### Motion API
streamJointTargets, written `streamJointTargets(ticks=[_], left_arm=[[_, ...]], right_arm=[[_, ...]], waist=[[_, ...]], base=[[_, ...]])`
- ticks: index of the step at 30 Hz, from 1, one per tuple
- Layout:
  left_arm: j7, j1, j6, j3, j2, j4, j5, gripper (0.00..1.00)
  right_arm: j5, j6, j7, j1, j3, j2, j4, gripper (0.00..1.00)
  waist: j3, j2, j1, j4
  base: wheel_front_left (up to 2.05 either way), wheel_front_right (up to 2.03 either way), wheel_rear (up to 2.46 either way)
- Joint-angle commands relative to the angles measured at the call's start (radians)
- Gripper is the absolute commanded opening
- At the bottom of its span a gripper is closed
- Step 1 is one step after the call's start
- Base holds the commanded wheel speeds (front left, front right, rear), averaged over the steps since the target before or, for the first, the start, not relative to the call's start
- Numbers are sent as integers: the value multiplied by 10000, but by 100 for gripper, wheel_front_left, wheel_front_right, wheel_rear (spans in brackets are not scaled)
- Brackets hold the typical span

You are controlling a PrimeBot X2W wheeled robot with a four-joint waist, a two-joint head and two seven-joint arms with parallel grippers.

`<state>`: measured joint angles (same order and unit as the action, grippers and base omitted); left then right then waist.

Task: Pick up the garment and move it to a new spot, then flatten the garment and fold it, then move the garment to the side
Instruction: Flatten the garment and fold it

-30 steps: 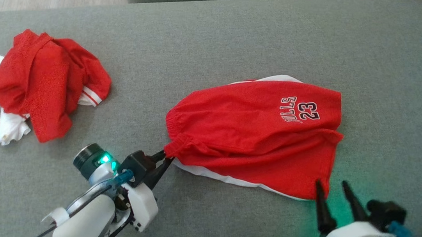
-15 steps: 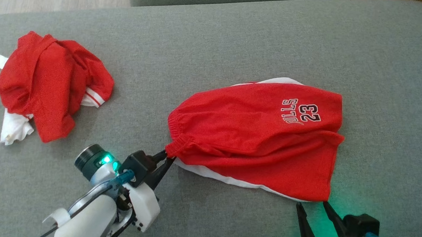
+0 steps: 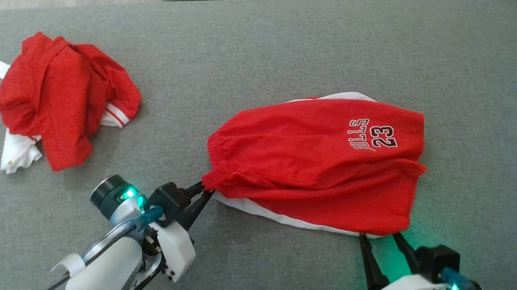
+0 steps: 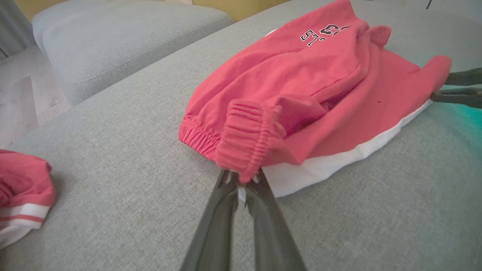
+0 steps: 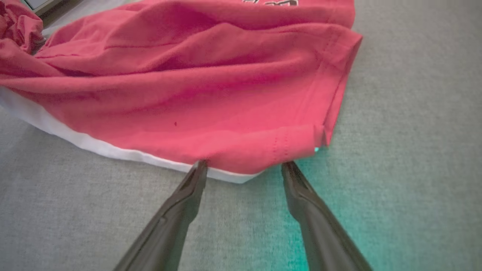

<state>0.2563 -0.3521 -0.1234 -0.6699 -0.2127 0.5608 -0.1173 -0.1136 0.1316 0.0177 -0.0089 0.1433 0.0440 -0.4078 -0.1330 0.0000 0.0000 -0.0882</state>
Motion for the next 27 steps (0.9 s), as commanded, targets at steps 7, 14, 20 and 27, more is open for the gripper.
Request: streamJointTargets(ticks=[7,14,20,27], left_arm=[[55,-394,11,407,-71,-249,53,0],[55,-357,7,417,-67,-230,73,0],[55,-334,0,400,-74,-231,100,0],[55,-288,-7,390,-84,-243,112,0]], right_arm=[[229,-9,332,-701,153,62,111,100],[181,-9,493,-834,169,62,253,100],[71,-9,503,-903,87,62,261,100],[-355,-9,424,-877,-581,62,-179,100]], waist=[[-7,0,0,83],[36,0,0,97],[81,0,0,118],[119,0,0,121]], base=[[0,0,0],[0,0,0],[0,0,0],[0,0,0]])
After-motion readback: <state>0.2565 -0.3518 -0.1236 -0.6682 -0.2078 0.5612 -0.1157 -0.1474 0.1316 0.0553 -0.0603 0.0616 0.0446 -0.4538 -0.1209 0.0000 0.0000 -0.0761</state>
